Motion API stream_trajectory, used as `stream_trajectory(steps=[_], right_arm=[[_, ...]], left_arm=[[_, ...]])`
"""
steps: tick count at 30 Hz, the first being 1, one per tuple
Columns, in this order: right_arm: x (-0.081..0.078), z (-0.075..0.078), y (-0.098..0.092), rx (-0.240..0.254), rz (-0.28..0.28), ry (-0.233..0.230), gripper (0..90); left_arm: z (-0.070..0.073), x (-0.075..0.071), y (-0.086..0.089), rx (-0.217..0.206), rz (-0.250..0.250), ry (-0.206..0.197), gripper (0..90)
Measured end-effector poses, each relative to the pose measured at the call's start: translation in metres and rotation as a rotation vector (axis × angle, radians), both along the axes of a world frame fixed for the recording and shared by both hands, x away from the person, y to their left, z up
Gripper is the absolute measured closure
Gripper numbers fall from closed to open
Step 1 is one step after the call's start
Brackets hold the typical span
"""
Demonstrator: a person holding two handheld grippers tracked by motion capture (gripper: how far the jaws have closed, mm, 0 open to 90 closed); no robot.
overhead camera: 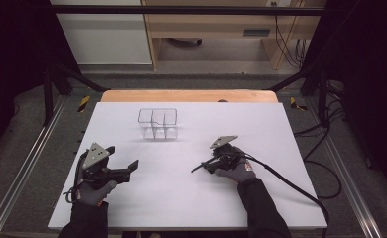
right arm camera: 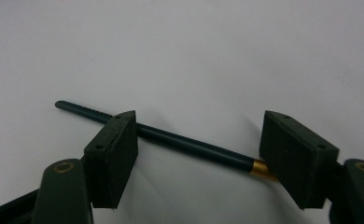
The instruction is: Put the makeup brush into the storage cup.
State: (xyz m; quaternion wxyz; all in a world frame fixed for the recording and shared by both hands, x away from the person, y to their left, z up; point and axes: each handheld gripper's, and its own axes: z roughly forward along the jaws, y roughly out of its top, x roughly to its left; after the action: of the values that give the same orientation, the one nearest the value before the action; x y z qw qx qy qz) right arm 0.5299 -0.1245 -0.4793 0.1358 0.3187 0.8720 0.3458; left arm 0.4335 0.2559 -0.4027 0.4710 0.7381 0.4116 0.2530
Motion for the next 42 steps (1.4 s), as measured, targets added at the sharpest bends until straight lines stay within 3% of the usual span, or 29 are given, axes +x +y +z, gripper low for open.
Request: stream_trajectory(steps=[19,30,42], right_arm=[[-0.006,0.006,-0.001,-0.03,-0.053,0.025,61.0],[-0.012,0.009,-0.001,-0.05,-0.059,0.037,74.3],[-0.014,0.01,0.0,-0.049,-0.074,0.051,82.8]], left_arm=[[0.0,0.0,-0.001,0.004,-0.011,0.0,4.6],[0.0,0.0,-0.001,0.003,-0.011,0.0,4.6],[0.001,-0.001,-0.001,0.001,-0.013,0.0,4.8]])
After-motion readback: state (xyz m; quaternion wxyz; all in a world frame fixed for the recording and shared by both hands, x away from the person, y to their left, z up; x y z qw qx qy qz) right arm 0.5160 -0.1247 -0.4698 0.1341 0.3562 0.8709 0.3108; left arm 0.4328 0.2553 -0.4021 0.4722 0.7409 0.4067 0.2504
